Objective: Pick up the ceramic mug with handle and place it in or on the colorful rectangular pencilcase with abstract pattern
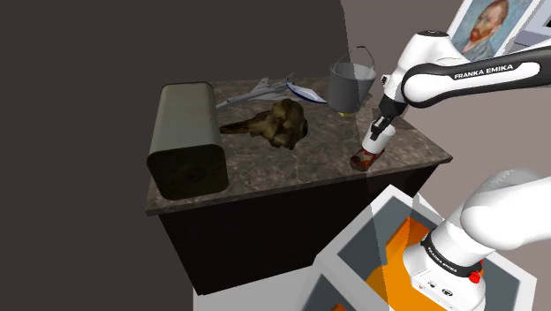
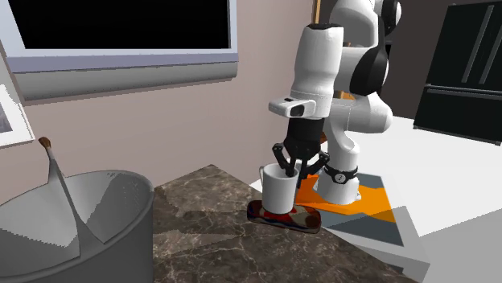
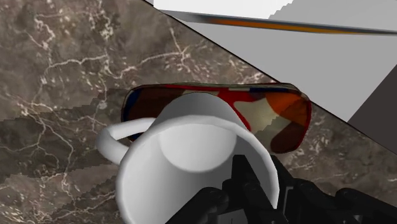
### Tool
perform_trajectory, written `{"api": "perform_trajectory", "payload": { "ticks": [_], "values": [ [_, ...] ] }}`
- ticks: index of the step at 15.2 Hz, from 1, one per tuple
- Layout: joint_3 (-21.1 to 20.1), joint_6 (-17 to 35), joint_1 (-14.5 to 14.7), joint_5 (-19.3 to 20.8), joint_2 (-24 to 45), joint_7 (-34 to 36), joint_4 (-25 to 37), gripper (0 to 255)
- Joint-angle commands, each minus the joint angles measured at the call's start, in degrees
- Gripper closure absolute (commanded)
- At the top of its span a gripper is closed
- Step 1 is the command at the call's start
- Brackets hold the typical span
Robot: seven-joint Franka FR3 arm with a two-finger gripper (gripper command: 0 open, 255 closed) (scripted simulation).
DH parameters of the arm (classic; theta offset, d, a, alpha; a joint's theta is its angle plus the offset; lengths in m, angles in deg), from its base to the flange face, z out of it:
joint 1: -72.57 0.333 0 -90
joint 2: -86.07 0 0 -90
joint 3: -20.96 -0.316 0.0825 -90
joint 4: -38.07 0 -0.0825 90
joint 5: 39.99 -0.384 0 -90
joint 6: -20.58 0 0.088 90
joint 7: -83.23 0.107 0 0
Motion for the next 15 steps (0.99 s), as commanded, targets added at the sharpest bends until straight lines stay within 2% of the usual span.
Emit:
{"api": "perform_trajectory", "payload": {
  "ticks": [1,4,5,10,14,15],
  "values": [
    [0.0,0.1,0.0,0.0,0.0,0.0,-0.1,255],
    [0.0,0.1,0.0,0.0,0.0,0.0,-0.1,255],
    [0.0,0.1,0.0,0.0,0.0,0.0,-0.1,0],
    [0.0,0.1,0.0,0.0,0.0,0.0,-0.1,0],
    [-1.2,-8.6,0.3,-0.9,-4.0,-0.2,4.7,0],
    [-1.2,-8.6,0.3,-0.9,-4.0,-0.2,4.7,0]
  ]
}}
